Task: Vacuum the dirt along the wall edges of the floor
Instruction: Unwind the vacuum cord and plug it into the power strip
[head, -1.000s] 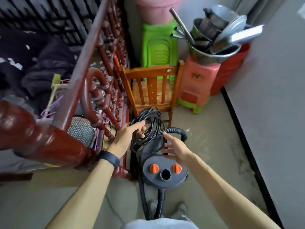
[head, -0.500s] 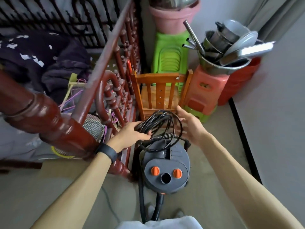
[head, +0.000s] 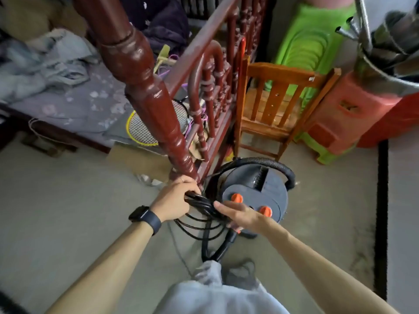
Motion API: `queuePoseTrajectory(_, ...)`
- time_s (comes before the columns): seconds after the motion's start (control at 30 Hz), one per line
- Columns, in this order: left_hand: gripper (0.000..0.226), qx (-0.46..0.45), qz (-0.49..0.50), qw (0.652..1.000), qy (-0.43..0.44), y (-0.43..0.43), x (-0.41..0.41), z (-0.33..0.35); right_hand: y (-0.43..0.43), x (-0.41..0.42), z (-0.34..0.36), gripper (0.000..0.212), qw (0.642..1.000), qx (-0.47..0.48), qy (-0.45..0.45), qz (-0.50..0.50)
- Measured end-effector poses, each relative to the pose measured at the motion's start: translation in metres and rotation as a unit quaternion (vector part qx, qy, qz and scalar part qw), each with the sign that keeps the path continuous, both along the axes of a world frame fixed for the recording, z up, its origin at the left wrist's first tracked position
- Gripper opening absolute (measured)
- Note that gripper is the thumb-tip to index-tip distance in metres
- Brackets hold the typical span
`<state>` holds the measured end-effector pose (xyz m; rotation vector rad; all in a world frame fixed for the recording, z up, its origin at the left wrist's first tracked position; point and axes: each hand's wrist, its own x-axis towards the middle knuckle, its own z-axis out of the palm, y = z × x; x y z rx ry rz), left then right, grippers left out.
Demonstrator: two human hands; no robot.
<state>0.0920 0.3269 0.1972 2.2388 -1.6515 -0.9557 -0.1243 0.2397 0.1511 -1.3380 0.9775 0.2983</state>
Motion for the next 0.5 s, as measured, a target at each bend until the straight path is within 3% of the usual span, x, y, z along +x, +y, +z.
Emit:
queuePoseTrajectory(0.1,0.075,0.032,0.050,0.997,0.054,0.035,0.002,-0.002,0.035,0.007,-0.014,0.050,0.994,-0.057,-0.024,0.086)
queuePoseTrajectory(0.17,0.087,0.089,0.097,0.985,0.109,0.053,0.009,-0.003,0.055,0.013,-0.026,0.053,0.999,-0.017,-0.040,0.031)
queuePoseTrajectory(0.2,0.081,0.113,0.113,0.980,0.121,0.061,0.014,-0.004,0.065,0.015,-0.031,0.056,0.998,0.033,-0.049,-0.030)
queuePoseTrajectory(0.27,0.047,0.140,0.114,0.975,0.127,0.078,0.026,-0.006,0.087,0.024,-0.042,0.058,0.978,0.143,-0.051,-0.145)
queuePoseTrajectory(0.33,0.025,0.174,0.089,0.970,0.148,0.093,0.038,-0.005,0.108,0.035,-0.053,0.062,0.957,0.201,-0.052,-0.205)
queuePoseTrajectory(0.4,0.022,0.196,0.065,0.965,0.163,0.108,0.052,-0.005,0.127,0.051,-0.057,0.059,0.940,0.230,-0.037,-0.250)
queuePoseTrajectory(0.5,0.034,0.182,0.062,0.970,0.150,0.136,0.088,-0.009,0.155,0.082,-0.055,0.034,0.902,0.248,-0.012,-0.353)
